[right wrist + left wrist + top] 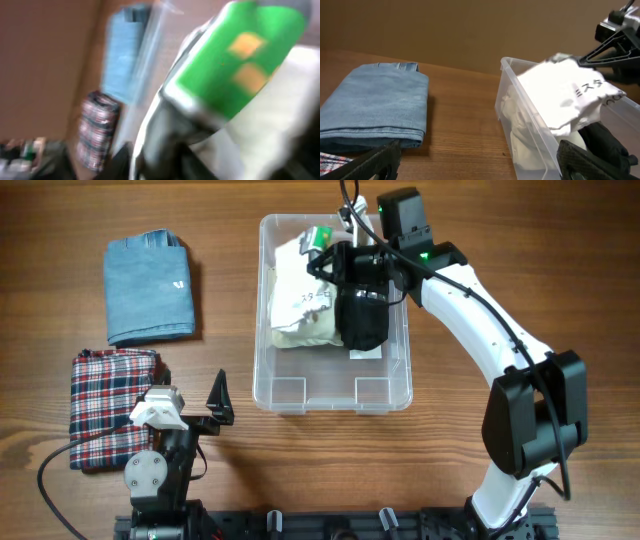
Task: Pack container
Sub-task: 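Lower the white T-shirt onto the cream bundle and release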
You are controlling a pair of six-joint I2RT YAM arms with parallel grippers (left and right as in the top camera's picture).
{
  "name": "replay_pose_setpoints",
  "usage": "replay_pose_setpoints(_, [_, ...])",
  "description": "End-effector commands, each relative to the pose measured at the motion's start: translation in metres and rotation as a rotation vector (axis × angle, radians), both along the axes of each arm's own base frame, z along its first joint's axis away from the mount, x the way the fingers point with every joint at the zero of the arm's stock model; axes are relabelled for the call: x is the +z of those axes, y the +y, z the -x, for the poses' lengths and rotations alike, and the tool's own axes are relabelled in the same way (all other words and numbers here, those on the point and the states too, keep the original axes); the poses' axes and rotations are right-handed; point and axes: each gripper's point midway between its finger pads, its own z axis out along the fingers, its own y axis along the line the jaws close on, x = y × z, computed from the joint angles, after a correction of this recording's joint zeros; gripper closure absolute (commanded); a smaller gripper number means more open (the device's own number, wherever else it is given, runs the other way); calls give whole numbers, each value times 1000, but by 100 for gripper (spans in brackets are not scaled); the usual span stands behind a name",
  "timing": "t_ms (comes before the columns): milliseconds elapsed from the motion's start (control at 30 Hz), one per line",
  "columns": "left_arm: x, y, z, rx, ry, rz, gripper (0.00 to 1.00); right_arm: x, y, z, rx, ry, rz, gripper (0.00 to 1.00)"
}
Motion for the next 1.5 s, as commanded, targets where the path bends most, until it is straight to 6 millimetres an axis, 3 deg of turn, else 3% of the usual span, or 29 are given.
replay_pose_setpoints(0, [-3,1,0,3,3,-19,0,-28,-34,-21,-176,-23,217,44])
replay_pose_setpoints(33, [-3,1,0,3,3,-19,0,-32,-39,-22,-188,-28,247,39])
replay_pose_setpoints(100, [-3,1,0,3,3,-19,0,-37,-48,-25,-198,-56,313,20])
replay_pose_setpoints(267, [-3,1,0,2,3,-19,0,-41,-68,-31,-246,-96,424,10])
replay_pose_setpoints(533, [-3,1,0,2,3,-19,0,20,-70,-37,-252,-192,424,6])
replay_pose_setpoints(633, [-3,1,0,3,3,-19,0,31,-61,-33,-217,-194,385,19])
replay_pose_setpoints(767, [-3,1,0,3,3,-19,0,23,-53,-23,-156,-205,433,75])
replay_pose_setpoints(867, [-3,1,0,2,3,-19,0,21,-47,-19,-146,-232,489,96])
replay_pose_setpoints(1000, [-3,1,0,2,3,-19,0,16,-35,-10,-128,-236,524,96])
replay_pose_setpoints(1067, [-2,1,0,3,2,-19,0,6,-39,-6,-150,-200,568,96])
replay_pose_setpoints(1300, [-3,1,0,3,3,-19,0,-52,-45,2,-112,-71,669,96])
replay_pose_setpoints(1467, [-3,1,0,3,3,-19,0,-91,-28,4,-39,-3,628,96])
